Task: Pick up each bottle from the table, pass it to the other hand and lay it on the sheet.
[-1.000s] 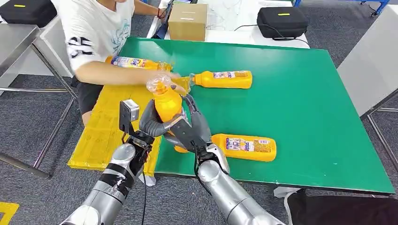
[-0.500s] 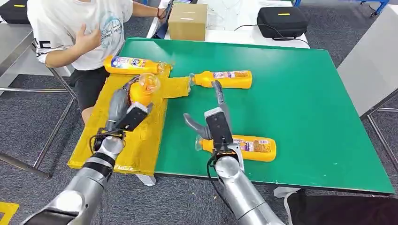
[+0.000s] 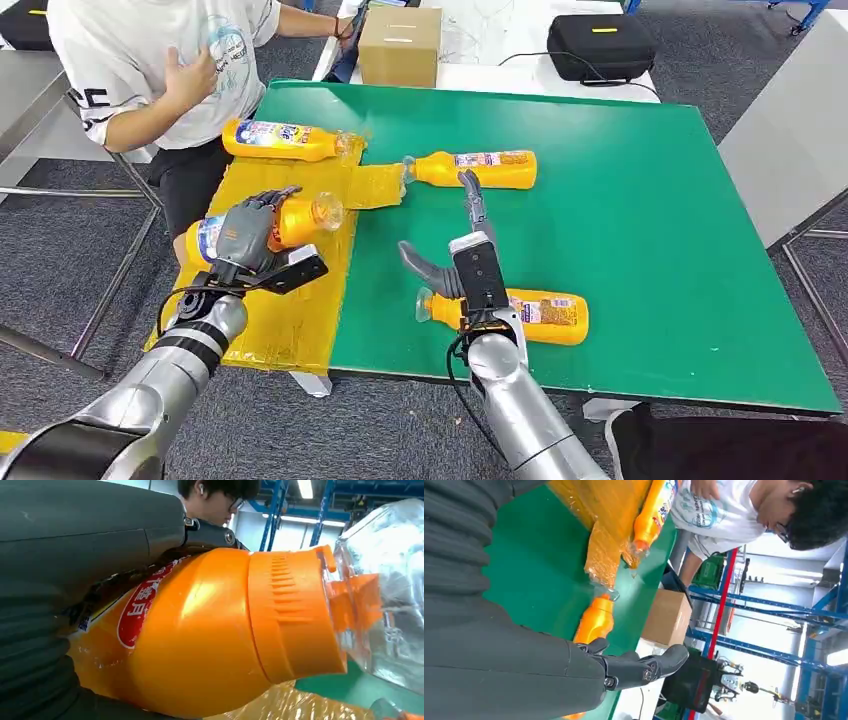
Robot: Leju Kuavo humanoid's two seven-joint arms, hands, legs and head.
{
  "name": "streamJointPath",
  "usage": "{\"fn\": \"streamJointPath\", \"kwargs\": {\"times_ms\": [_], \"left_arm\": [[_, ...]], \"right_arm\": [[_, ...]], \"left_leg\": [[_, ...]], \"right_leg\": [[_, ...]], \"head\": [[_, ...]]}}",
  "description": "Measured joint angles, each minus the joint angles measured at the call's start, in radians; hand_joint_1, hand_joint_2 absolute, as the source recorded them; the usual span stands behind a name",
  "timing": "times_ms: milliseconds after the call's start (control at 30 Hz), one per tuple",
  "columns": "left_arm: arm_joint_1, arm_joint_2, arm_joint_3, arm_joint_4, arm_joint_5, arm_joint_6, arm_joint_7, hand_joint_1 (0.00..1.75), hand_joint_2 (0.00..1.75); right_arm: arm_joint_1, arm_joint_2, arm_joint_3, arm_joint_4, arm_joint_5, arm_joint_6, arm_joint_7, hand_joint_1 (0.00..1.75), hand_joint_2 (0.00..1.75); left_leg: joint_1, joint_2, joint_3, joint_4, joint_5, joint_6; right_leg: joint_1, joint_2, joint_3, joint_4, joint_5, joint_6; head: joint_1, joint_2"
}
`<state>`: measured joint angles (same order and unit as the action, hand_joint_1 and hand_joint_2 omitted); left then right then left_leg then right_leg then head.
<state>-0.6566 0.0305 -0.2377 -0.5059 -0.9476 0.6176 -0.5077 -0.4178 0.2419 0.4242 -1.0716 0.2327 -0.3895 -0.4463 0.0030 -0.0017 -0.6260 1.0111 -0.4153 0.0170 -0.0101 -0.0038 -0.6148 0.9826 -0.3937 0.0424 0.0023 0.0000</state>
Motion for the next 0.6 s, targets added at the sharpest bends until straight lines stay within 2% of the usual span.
{"fn": "streamJointPath", "kwargs": {"times_ms": [167, 267, 433, 467, 500, 600], "left_arm": [[-0.003, 0.006, -0.005, 0.015, -0.002, 0.000, 0.000, 1.75, 1.75], [-0.006, 0.011, -0.028, 0.025, -0.114, 0.016, 0.057, 1.75, 1.75], [-0.010, 0.034, -0.121, 0.081, -0.269, -0.076, 0.079, 1.75, 1.75], [-0.011, 0.036, -0.135, 0.091, -0.281, -0.102, 0.084, 1.24, 1.75], [-0.011, 0.037, -0.148, 0.102, -0.290, -0.125, 0.088, 0.00, 1.75], [-0.005, 0.038, -0.181, 0.136, -0.284, -0.173, 0.093, 0.00, 1.75]], "right_arm": [[0.002, -0.002, 0.000, -0.002, 0.000, 0.000, 0.000, 0.00, 1.75], [0.002, -0.002, 0.000, -0.002, -0.005, 0.010, 0.000, 0.00, 1.75], [0.002, -0.002, 0.000, -0.002, -0.010, 0.042, -0.003, 0.00, 1.75], [0.001, -0.002, 0.000, -0.002, -0.011, 0.045, -0.003, 0.00, 1.75], [0.001, -0.002, 0.000, -0.002, -0.011, 0.048, -0.003, 0.00, 1.75], [0.000, -0.002, 0.000, -0.001, -0.008, 0.061, 0.005, 0.00, 1.75]], "left_leg": [[0.000, 0.000, 0.000, 0.000, 0.000, 0.000], [0.000, 0.000, 0.000, 0.000, 0.000, 0.000], [0.000, 0.000, 0.000, 0.000, 0.000, 0.000], [0.000, 0.000, 0.000, 0.000, 0.000, 0.000], [0.000, 0.000, 0.000, 0.000, 0.000, 0.000], [0.000, 0.000, 0.000, 0.000, 0.000, 0.000]], "right_leg": [[0.000, 0.000, 0.000, 0.000, 0.000, 0.000], [0.000, 0.000, 0.000, 0.000, 0.000, 0.000], [0.000, 0.000, 0.000, 0.000, 0.000, 0.000], [0.000, 0.000, 0.000, 0.000, 0.000, 0.000], [0.000, 0.000, 0.000, 0.000, 0.000, 0.000], [0.000, 0.000, 0.000, 0.000, 0.000, 0.000]], "head": [[0.000, 0.000], [0.000, 0.000], [0.000, 0.000], [0.000, 0.000], [0.000, 0.000], [0.000, 0.000]]}}
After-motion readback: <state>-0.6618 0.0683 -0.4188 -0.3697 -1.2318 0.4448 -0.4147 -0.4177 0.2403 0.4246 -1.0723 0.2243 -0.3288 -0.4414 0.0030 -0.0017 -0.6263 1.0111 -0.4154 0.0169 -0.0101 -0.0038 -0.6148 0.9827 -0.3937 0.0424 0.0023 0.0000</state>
